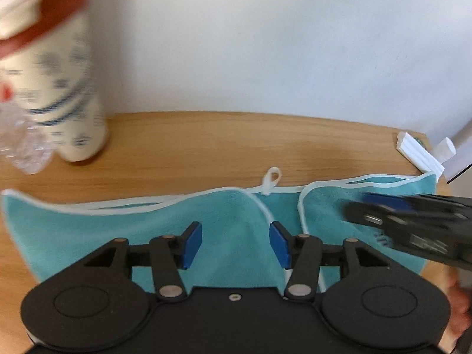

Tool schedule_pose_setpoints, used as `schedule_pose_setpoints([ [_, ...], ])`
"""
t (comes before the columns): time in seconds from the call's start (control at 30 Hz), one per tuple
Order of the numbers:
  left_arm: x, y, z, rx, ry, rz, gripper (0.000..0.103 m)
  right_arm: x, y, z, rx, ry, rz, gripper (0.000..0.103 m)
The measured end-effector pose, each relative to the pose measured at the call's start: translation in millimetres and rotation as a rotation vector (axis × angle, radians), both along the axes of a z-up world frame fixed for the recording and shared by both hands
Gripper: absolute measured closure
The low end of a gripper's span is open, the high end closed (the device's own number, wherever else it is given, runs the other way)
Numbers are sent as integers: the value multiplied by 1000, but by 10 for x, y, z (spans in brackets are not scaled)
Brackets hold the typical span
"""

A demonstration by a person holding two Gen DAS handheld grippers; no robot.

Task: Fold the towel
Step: 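Open both grippers to release the folded towel, then move both open grippers to the white folded edge of the towel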

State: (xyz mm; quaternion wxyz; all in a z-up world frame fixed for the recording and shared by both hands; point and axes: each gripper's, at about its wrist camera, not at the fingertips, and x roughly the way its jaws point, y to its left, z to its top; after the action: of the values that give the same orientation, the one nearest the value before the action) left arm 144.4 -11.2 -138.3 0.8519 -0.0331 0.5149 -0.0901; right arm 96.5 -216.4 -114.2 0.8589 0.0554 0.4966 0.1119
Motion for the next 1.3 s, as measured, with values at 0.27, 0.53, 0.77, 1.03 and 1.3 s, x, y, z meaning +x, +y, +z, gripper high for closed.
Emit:
schedule_pose_setpoints([
  [0.27, -618, 343, -139, 65, 3, 28, 51, -806, -573, -224, -33, 117, -185, 62],
  [0.53, -737, 279, -438, 168, 54, 7, 52, -744, -419, -420, -92, 103, -206, 68],
  [0.77, -829, 238, -455, 207, 59, -3, 49, -818, -278, -424, -200, 141, -153, 69],
  [1.03, -866, 177, -462, 241, 110, -44, 49, -981, -93, -374, -214, 196, -68, 70],
  [1.3, -747, 185, -317, 176, 152, -39, 49, -901, -351, -105, -208, 92, -101, 70],
])
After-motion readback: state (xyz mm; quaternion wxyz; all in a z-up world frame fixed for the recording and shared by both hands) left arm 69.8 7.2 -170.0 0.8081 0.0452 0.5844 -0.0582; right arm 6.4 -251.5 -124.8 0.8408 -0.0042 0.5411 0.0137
